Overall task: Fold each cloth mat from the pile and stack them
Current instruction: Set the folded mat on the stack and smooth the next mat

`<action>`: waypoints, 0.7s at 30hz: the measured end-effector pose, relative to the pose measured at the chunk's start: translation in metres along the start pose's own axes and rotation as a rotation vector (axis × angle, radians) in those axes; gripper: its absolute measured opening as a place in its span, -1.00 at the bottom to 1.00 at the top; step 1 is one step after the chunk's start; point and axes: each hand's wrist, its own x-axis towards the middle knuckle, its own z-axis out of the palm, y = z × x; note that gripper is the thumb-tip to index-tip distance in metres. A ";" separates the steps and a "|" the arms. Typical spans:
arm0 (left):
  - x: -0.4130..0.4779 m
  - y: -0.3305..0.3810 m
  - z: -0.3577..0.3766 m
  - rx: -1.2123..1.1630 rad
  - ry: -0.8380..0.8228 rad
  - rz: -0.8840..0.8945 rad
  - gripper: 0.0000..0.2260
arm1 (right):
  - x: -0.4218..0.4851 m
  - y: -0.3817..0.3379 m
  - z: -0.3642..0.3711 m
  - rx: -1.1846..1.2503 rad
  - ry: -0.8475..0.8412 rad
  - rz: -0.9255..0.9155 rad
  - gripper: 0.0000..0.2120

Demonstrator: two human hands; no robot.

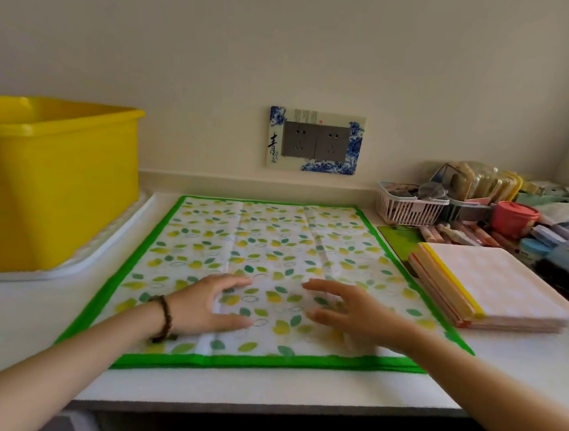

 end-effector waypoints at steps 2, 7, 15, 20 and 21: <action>-0.011 -0.004 -0.001 0.066 -0.020 0.041 -0.21 | -0.001 -0.007 0.008 -0.044 -0.030 -0.031 -0.49; -0.030 -0.010 -0.001 0.213 -0.086 0.132 -0.27 | -0.010 -0.018 0.019 -0.112 -0.141 -0.073 -0.44; -0.036 -0.016 0.002 0.241 -0.078 0.197 -0.11 | -0.020 -0.020 0.025 -0.147 -0.162 -0.113 -0.45; -0.036 -0.017 0.001 0.117 -0.064 0.189 -0.31 | -0.022 -0.019 0.025 -0.119 -0.183 -0.124 -0.53; -0.036 -0.017 0.000 0.062 -0.066 0.186 -0.39 | -0.021 -0.018 0.025 -0.103 -0.179 -0.123 -0.57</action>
